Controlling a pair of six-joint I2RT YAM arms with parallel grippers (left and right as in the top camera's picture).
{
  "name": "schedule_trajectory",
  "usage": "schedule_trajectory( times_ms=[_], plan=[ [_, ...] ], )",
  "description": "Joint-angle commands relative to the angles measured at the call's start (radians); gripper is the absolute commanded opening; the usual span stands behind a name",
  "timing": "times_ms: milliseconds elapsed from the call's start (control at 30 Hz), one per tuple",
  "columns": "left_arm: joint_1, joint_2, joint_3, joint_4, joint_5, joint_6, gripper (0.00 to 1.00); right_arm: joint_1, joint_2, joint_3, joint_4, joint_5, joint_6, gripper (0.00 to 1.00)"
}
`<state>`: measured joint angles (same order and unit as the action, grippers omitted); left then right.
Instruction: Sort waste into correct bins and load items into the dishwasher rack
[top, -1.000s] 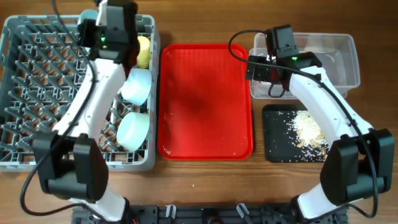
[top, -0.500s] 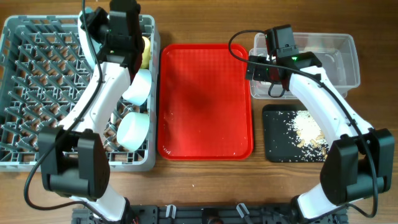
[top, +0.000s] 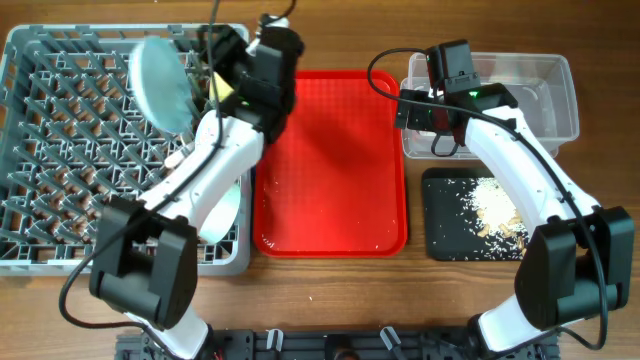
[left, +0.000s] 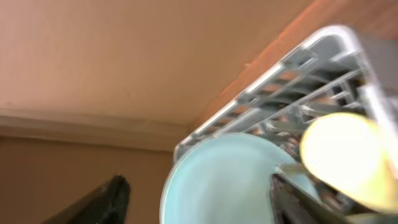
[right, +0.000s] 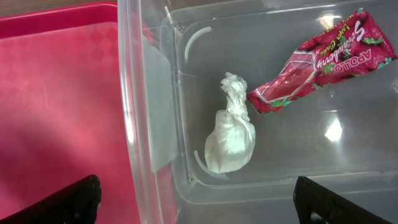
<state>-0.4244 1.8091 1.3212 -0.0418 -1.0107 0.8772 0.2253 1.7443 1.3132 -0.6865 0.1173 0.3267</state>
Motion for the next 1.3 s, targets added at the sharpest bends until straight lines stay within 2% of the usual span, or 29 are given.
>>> schedule_trajectory(
  times_ms=[0, 67, 100, 167, 200, 233, 267, 300, 333, 367, 433, 467, 500, 533, 600, 700, 800, 967, 1067, 1167, 1200, 1233, 1267],
  plan=[
    [-0.041, 0.001, -0.008, -0.031, -0.029, -0.197, 0.80, -0.004, 0.009, 0.003, 0.002, 0.017, -0.012, 1.00],
    [-0.047, -0.044, -0.003, -0.089, -0.044, -0.466, 0.81, -0.004, 0.010, 0.003, 0.002, 0.017, -0.012, 1.00],
    [-0.035, -0.089, 0.017, -0.211, 0.068, -0.623, 0.81, -0.004, 0.010, 0.003, 0.002, 0.017, -0.012, 1.00],
    [0.098, -0.212, 0.123, -0.497, 0.637, -0.945, 0.74, -0.004, 0.010, 0.003, 0.002, 0.017, -0.012, 1.00],
    [0.218, -0.251, 0.169, -0.539, 0.929, -1.026, 0.69, -0.004, 0.010, 0.003, 0.002, 0.017, -0.012, 1.00],
    [0.353, -0.270, 0.200, -0.539, 1.196, -1.074, 0.52, -0.004, 0.010, 0.003, 0.002, 0.017, -0.012, 1.00],
    [0.456, -0.272, 0.215, -0.531, 1.340, -1.110, 0.42, -0.004, 0.010, 0.003, 0.002, 0.017, -0.011, 1.00],
    [0.563, -0.270, 0.217, -0.523, 1.425, -1.150, 0.28, -0.004, 0.010, 0.003, 0.002, 0.017, -0.011, 1.00],
    [0.639, -0.263, 0.217, -0.530, 1.433, -1.159, 0.10, -0.004, 0.010, 0.003, 0.002, 0.017, -0.011, 1.00],
    [0.754, -0.234, 0.217, -0.558, 1.433, -1.158, 0.04, -0.004, 0.010, 0.003, 0.002, 0.017, -0.012, 1.00],
    [0.836, -0.138, 0.216, -0.609, 1.429, -1.143, 0.05, -0.004, 0.010, 0.003, 0.002, 0.017, -0.012, 0.99],
    [0.843, -0.105, 0.216, -0.624, 1.411, -1.143, 0.09, -0.004, 0.010, 0.003, 0.002, 0.017, -0.011, 1.00],
    [0.844, -0.067, 0.216, -0.638, 1.376, -1.143, 0.23, -0.004, 0.010, 0.003, 0.002, 0.017, -0.012, 1.00],
    [0.844, -0.036, 0.216, -0.649, 1.357, -1.143, 0.23, -0.004, 0.010, 0.003, 0.002, 0.017, -0.012, 1.00],
    [0.843, 0.009, 0.216, -0.658, 1.387, -1.144, 0.12, -0.004, 0.010, 0.003, 0.002, 0.017, -0.012, 1.00],
    [0.828, 0.005, 0.216, -0.653, 1.496, -1.143, 0.06, -0.004, 0.010, 0.003, 0.002, 0.017, -0.012, 1.00],
    [0.790, 0.003, 0.216, -0.676, 1.647, -1.143, 0.05, -0.004, 0.010, 0.003, 0.002, 0.017, -0.012, 1.00],
    [0.665, 0.003, 0.216, -0.743, 1.676, -1.143, 0.06, -0.004, 0.010, 0.003, 0.002, 0.017, -0.012, 1.00],
    [0.637, -0.031, 0.216, -0.714, 1.675, -1.148, 0.18, -0.004, 0.010, 0.003, 0.002, 0.017, -0.012, 1.00],
    [0.634, -0.173, 0.216, -0.665, 1.629, -1.155, 0.31, -0.004, 0.010, 0.003, 0.002, 0.017, -0.011, 1.00],
    [0.633, -0.219, 0.216, -0.662, 1.608, -1.155, 0.32, -0.004, 0.010, 0.003, 0.002, 0.017, -0.011, 1.00],
    [0.631, -0.292, 0.216, -0.662, 1.580, -1.155, 0.49, -0.004, 0.010, 0.003, 0.002, 0.017, -0.012, 1.00],
    [0.631, -0.337, 0.216, -0.665, 1.566, -1.155, 0.69, -0.004, 0.010, 0.003, 0.002, 0.017, -0.012, 1.00]
  ],
)
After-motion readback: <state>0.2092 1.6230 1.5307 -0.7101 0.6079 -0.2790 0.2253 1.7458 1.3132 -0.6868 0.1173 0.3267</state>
